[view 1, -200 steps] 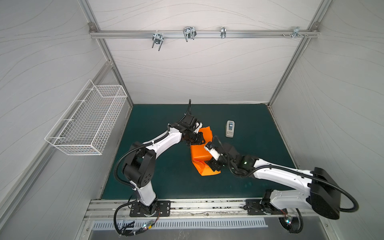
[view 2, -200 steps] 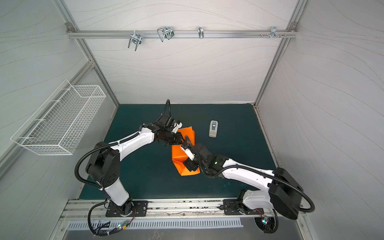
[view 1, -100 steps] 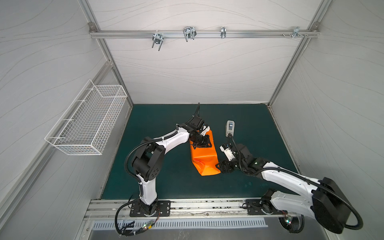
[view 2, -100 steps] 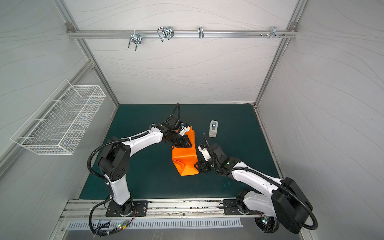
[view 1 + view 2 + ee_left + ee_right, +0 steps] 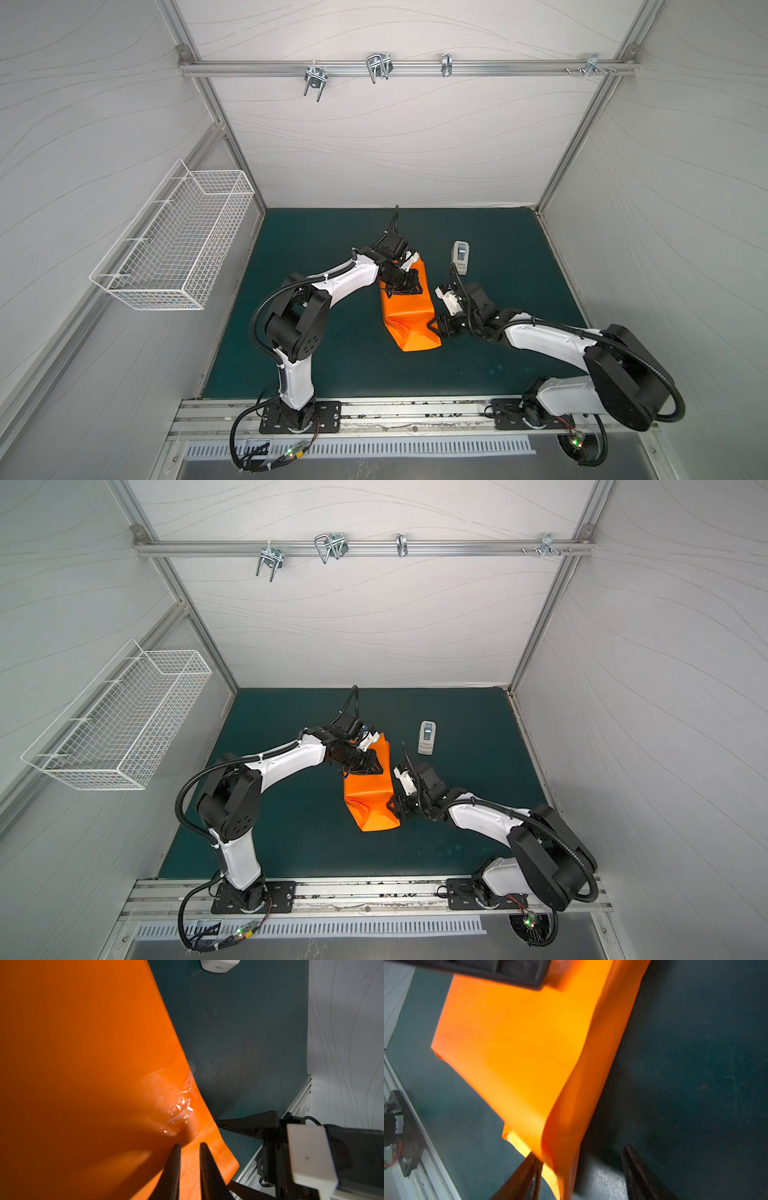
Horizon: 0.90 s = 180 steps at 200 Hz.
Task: Wrap a gift box in wrapping paper
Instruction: Fold the wrapping paper for the gift box.
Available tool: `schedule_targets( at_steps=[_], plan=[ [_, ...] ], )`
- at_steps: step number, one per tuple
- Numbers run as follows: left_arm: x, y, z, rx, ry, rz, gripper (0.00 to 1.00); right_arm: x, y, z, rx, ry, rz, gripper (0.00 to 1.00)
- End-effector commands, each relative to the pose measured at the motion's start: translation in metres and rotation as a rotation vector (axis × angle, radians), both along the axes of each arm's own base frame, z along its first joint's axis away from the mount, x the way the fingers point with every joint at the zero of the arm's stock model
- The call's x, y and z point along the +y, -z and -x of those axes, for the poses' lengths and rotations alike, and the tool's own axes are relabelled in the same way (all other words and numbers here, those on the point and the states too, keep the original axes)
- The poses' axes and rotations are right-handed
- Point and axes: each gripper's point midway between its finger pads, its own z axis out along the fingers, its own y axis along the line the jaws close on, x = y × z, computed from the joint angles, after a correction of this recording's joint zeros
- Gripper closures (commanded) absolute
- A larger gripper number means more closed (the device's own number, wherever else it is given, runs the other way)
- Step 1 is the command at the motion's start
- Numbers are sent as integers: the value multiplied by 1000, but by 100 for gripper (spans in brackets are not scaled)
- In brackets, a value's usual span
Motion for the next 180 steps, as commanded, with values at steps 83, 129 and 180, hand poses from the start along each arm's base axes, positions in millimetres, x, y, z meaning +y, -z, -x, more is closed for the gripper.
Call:
schedule_targets(
  at_steps=[83,129,180],
  plan=[
    [5,24,-4,3,-21,-53,81,10,6,4,99,92,3,58],
    [5,30,-4,15,-27,-56,82,12,10,14,100,110,15,70],
    [6,32,-1,20,-24,-60,83,5,-3,13,52,128,-1,31]
  ],
)
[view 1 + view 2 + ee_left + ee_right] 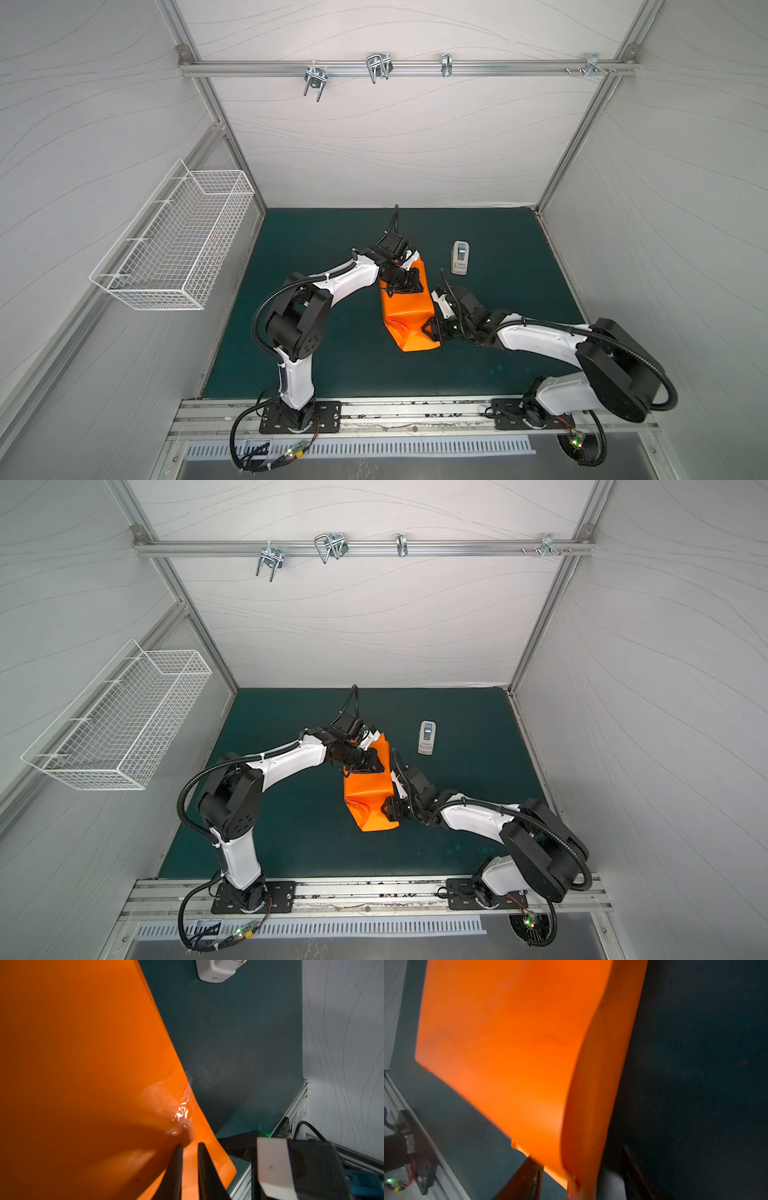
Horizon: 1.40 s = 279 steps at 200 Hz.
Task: Wrap a gift box in wrapping paper
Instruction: Fold the wrapping paper for the gift box.
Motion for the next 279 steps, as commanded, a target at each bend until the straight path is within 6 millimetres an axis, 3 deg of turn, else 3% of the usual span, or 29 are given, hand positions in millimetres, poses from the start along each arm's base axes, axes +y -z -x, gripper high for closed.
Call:
schedule_targets(
  at_steps=[1,71,136,185,206,224,255,279],
  plan=[
    [9,29,5,40,-9,-75,83,-4,-11,-4,-38,23,0,31],
    [4,24,8,31,11,-83,83,4,-17,-21,-36,21,-28,22],
    [-1,26,15,38,32,-83,83,5,-1,-27,24,53,-29,41],
    [-2,30,16,44,29,-85,83,7,7,-23,66,63,-33,68],
    [-1,32,16,45,26,-89,83,5,8,-22,80,75,-29,70],
    [0,35,16,46,24,-97,84,4,8,-17,92,78,-14,61],
    [1,36,15,45,17,-102,84,-3,6,-8,94,105,9,58],
    [1,37,15,49,13,-101,84,-8,7,-4,98,122,15,72]
  ],
)
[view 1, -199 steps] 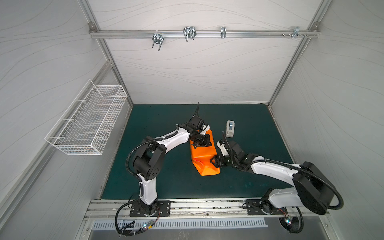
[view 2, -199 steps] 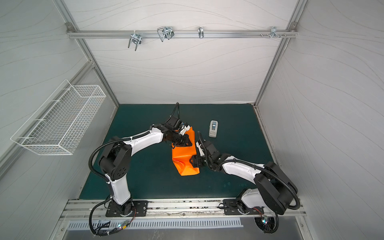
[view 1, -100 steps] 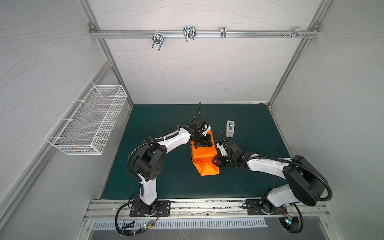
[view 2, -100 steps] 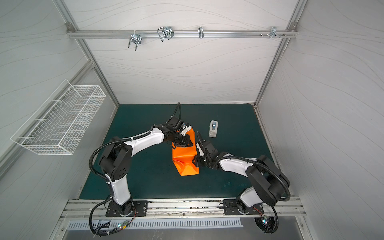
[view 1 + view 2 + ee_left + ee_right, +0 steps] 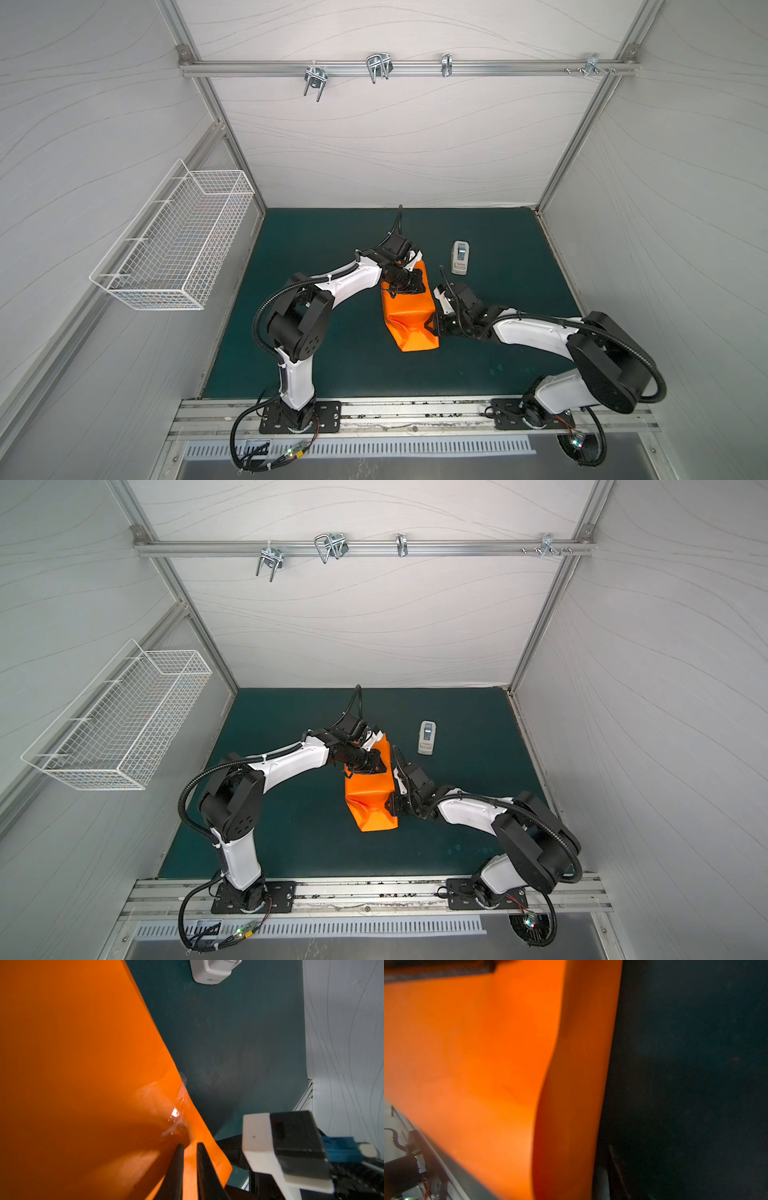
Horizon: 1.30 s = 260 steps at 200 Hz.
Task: Wrap a gift box in wrapping paper
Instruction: Fold the wrapping paper for the gift box.
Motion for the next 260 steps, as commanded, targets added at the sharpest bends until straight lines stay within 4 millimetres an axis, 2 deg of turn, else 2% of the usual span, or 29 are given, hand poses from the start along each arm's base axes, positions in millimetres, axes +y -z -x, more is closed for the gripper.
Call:
schedule_targets(
  at_steps=[1,16,34,43,59,70,81,97,107,131,139,158,190,208,223,237,249,260],
  plan=[
    [10,38,13,75,-6,-96,84,-9,1,6,15,39,24,73],
    [9,38,12,76,-8,-96,84,-9,2,5,18,42,33,90],
    [10,39,13,77,-10,-100,84,-8,1,4,36,45,46,95],
    [10,39,13,77,-10,-101,84,-5,1,4,39,39,42,89],
    [11,39,13,77,-12,-103,84,-4,1,7,41,35,40,68],
    [11,39,13,76,-13,-104,84,-5,-1,10,41,35,37,58],
    [11,39,13,75,-14,-102,84,-8,-1,13,40,41,41,53],
    [11,39,13,76,-15,-99,84,-11,0,20,50,51,35,54],
    [11,39,13,75,-14,-98,84,-12,2,24,58,55,33,57],
    [11,39,13,76,-15,-99,84,-11,8,30,70,48,46,74],
    [11,40,14,77,-15,-100,84,-10,10,31,74,45,51,84],
    [12,40,14,78,-16,-99,84,-6,13,30,83,42,57,100],
    [12,39,15,75,-17,-99,84,-4,9,29,76,35,63,100],
    [13,39,15,75,-17,-100,84,-6,3,31,55,28,55,76],
    [12,40,14,75,-17,-99,84,-12,-3,33,34,24,60,67],
    [13,40,15,76,-15,-100,84,-24,-12,34,-4,42,82,66],
    [13,40,16,78,-13,-102,84,-39,-21,32,-38,83,95,75],
    [13,41,17,78,-12,-102,84,-48,-29,32,-59,103,80,76]
  ],
)
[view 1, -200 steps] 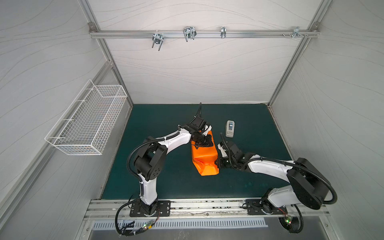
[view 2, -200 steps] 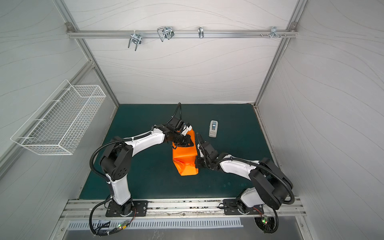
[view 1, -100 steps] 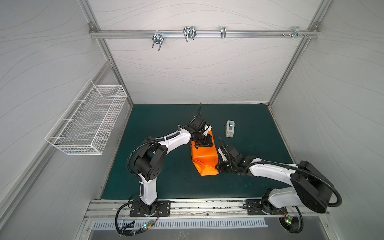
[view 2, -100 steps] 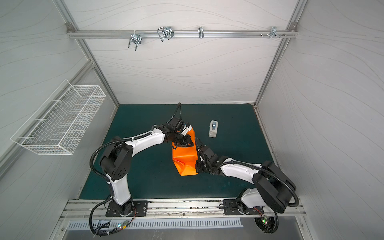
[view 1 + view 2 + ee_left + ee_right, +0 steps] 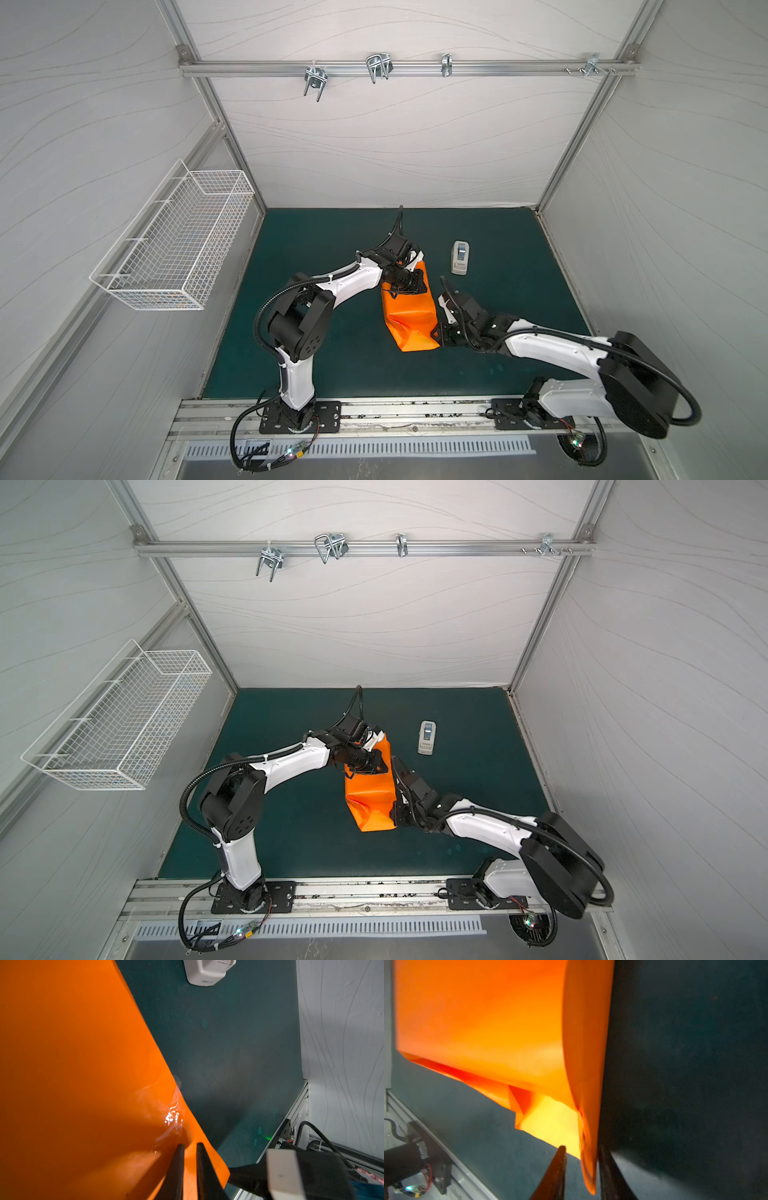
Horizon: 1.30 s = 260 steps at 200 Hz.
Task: Wrap a gift box in wrapping paper
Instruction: Fold the wrapping paper for the gift box.
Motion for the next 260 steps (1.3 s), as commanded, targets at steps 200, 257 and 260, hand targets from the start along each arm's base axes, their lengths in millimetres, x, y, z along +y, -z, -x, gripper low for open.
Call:
schedule_targets(
  at_steps=[200,257,260],
  plan=[
    [31,35,19,69,-41,-155,85,11,31,1,85,2,-172,100],
    [31,35,20,71,-41,-155,85,36,21,-3,65,-65,-186,100],
    [31,36,20,72,-42,-157,85,38,20,-3,64,-69,-187,100]
  ],
)
